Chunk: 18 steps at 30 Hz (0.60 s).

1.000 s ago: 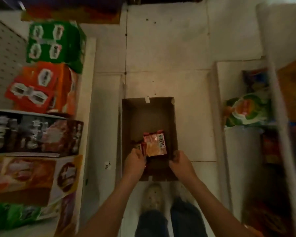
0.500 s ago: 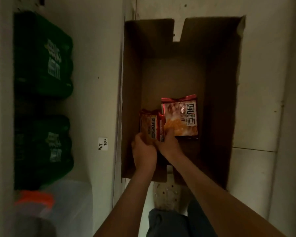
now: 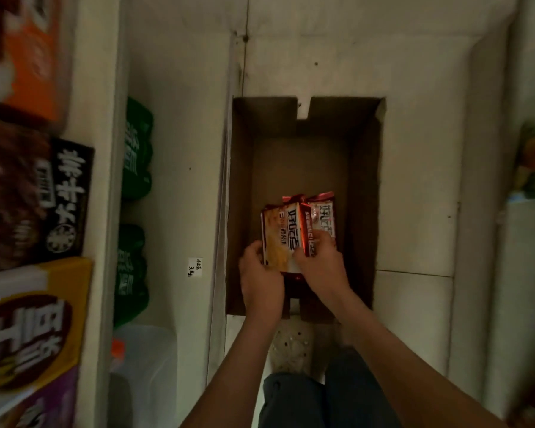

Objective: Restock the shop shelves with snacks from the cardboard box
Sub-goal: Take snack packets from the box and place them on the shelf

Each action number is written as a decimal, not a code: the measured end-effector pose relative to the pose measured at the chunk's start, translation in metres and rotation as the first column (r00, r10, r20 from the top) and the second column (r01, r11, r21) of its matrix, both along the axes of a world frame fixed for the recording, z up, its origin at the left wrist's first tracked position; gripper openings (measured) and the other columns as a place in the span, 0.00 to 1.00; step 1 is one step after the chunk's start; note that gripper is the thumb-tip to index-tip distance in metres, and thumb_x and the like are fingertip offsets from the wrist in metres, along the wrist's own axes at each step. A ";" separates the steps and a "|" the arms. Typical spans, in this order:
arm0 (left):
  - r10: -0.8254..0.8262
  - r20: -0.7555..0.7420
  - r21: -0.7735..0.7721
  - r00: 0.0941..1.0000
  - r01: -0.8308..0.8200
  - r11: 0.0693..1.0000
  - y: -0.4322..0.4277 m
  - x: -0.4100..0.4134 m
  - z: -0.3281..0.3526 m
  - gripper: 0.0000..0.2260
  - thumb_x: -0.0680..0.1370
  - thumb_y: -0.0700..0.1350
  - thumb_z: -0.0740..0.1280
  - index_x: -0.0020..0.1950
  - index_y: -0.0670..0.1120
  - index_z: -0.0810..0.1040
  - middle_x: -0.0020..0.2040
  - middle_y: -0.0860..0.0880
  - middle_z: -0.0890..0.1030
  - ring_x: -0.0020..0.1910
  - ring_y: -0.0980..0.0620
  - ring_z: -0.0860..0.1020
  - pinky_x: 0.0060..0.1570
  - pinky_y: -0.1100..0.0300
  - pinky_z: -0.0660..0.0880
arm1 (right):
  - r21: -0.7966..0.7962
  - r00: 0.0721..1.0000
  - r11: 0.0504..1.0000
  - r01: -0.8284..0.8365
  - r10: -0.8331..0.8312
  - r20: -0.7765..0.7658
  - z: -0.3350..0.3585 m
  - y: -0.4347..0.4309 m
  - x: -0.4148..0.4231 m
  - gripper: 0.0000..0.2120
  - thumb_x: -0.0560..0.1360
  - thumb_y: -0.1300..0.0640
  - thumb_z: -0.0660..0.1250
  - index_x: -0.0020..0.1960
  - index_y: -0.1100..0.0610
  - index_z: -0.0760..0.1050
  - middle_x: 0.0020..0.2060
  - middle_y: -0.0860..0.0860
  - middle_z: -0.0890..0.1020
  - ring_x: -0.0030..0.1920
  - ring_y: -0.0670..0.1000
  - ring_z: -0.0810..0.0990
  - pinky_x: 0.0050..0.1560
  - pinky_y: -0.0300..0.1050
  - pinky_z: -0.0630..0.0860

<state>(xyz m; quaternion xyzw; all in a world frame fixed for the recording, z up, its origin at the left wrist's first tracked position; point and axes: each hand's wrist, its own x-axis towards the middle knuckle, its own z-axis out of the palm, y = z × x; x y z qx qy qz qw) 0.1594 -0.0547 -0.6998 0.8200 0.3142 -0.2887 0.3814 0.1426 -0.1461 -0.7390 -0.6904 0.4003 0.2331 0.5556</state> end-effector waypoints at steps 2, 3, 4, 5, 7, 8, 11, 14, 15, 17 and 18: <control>-0.022 0.034 -0.007 0.999 0.023 1.000 -0.010 0.000 0.026 0.18 0.80 0.37 0.58 0.69 0.50 0.68 0.67 0.49 0.71 0.55 0.59 0.69 0.40 0.69 0.67 | -0.018 1.000 1.000 0.002 -0.002 0.012 0.034 -0.015 -0.002 0.23 0.77 0.57 0.65 0.70 0.50 0.63 0.56 0.45 0.76 0.51 0.43 0.75 0.45 0.34 0.75; -0.050 0.053 -0.024 0.997 0.051 0.998 -0.018 0.007 0.051 0.18 0.80 0.37 0.58 0.69 0.50 0.69 0.67 0.50 0.71 0.55 0.60 0.68 0.40 0.70 0.67 | -0.033 1.000 0.999 0.011 -0.010 0.027 0.062 -0.027 -0.002 0.22 0.77 0.57 0.65 0.69 0.50 0.63 0.56 0.44 0.76 0.51 0.43 0.76 0.45 0.33 0.76; -0.088 0.064 -0.043 0.994 0.090 0.995 -0.025 0.012 0.071 0.17 0.80 0.38 0.58 0.68 0.50 0.69 0.66 0.51 0.70 0.55 0.60 0.68 0.41 0.69 0.68 | -0.038 0.999 0.999 0.020 -0.018 0.047 0.086 -0.037 -0.004 0.22 0.77 0.57 0.65 0.68 0.49 0.64 0.55 0.43 0.76 0.51 0.43 0.76 0.43 0.33 0.77; -0.128 0.090 -0.046 0.988 0.133 0.990 -0.037 0.019 0.101 0.17 0.80 0.39 0.58 0.68 0.50 0.69 0.66 0.51 0.70 0.55 0.59 0.69 0.43 0.69 0.69 | -0.061 0.997 0.998 0.034 -0.030 0.068 0.118 -0.050 -0.004 0.21 0.77 0.56 0.65 0.67 0.48 0.64 0.55 0.43 0.76 0.50 0.42 0.76 0.42 0.33 0.77; -0.225 0.189 -0.075 0.956 0.242 0.967 -0.058 0.033 0.158 0.16 0.80 0.40 0.58 0.67 0.50 0.70 0.66 0.51 0.70 0.56 0.59 0.70 0.43 0.71 0.69 | -0.086 0.992 0.994 0.066 -0.056 0.113 0.180 -0.071 -0.009 0.19 0.76 0.54 0.65 0.65 0.47 0.64 0.54 0.43 0.76 0.50 0.42 0.77 0.43 0.34 0.77; -0.258 0.235 -0.081 0.937 0.283 0.956 -0.062 0.038 0.163 0.15 0.81 0.40 0.58 0.67 0.50 0.70 0.65 0.52 0.70 0.57 0.60 0.71 0.42 0.72 0.69 | -0.097 0.990 0.993 0.066 -0.053 0.129 0.186 -0.072 -0.010 0.19 0.76 0.54 0.65 0.64 0.47 0.65 0.53 0.42 0.76 0.50 0.42 0.77 0.43 0.34 0.77; -0.330 0.352 -0.136 0.876 0.396 0.908 -0.089 0.051 0.245 0.15 0.81 0.43 0.58 0.68 0.51 0.69 0.66 0.54 0.69 0.62 0.57 0.72 0.55 0.64 0.73 | -0.111 0.974 0.987 0.118 -0.093 0.207 0.274 -0.095 -0.015 0.16 0.77 0.56 0.65 0.62 0.47 0.66 0.49 0.41 0.78 0.48 0.41 0.78 0.45 0.38 0.80; -0.428 0.484 -0.138 0.764 0.549 0.824 -0.107 0.051 0.361 0.16 0.82 0.45 0.56 0.69 0.53 0.68 0.68 0.54 0.68 0.65 0.58 0.69 0.63 0.59 0.71 | -0.150 0.941 0.968 0.202 -0.149 0.304 0.392 -0.113 -0.033 0.16 0.76 0.57 0.65 0.62 0.47 0.68 0.48 0.41 0.78 0.48 0.42 0.79 0.45 0.39 0.80; -0.474 0.519 -0.134 0.711 0.615 0.777 -0.109 0.048 0.388 0.15 0.82 0.46 0.55 0.69 0.53 0.69 0.68 0.54 0.68 0.65 0.57 0.69 0.65 0.56 0.71 | -0.163 0.932 0.965 0.206 -0.143 0.333 0.422 -0.115 -0.041 0.16 0.76 0.57 0.65 0.61 0.46 0.68 0.48 0.42 0.79 0.48 0.42 0.80 0.43 0.37 0.80; -0.554 0.570 -0.120 0.606 0.729 0.674 -0.115 0.046 0.442 0.14 0.82 0.49 0.55 0.68 0.54 0.70 0.65 0.55 0.72 0.64 0.56 0.71 0.64 0.51 0.72 | -0.167 0.900 0.951 0.261 -0.177 0.397 0.482 -0.121 -0.058 0.16 0.76 0.58 0.66 0.60 0.45 0.69 0.48 0.44 0.79 0.45 0.41 0.80 0.36 0.33 0.77; -0.583 0.582 -0.135 0.567 0.774 0.618 -0.118 0.043 0.469 0.14 0.82 0.51 0.55 0.67 0.54 0.70 0.63 0.55 0.74 0.62 0.56 0.73 0.61 0.51 0.74 | -0.164 0.882 0.945 0.282 -0.188 0.432 0.510 -0.124 -0.067 0.16 0.76 0.60 0.66 0.59 0.46 0.69 0.47 0.45 0.80 0.44 0.39 0.79 0.35 0.31 0.76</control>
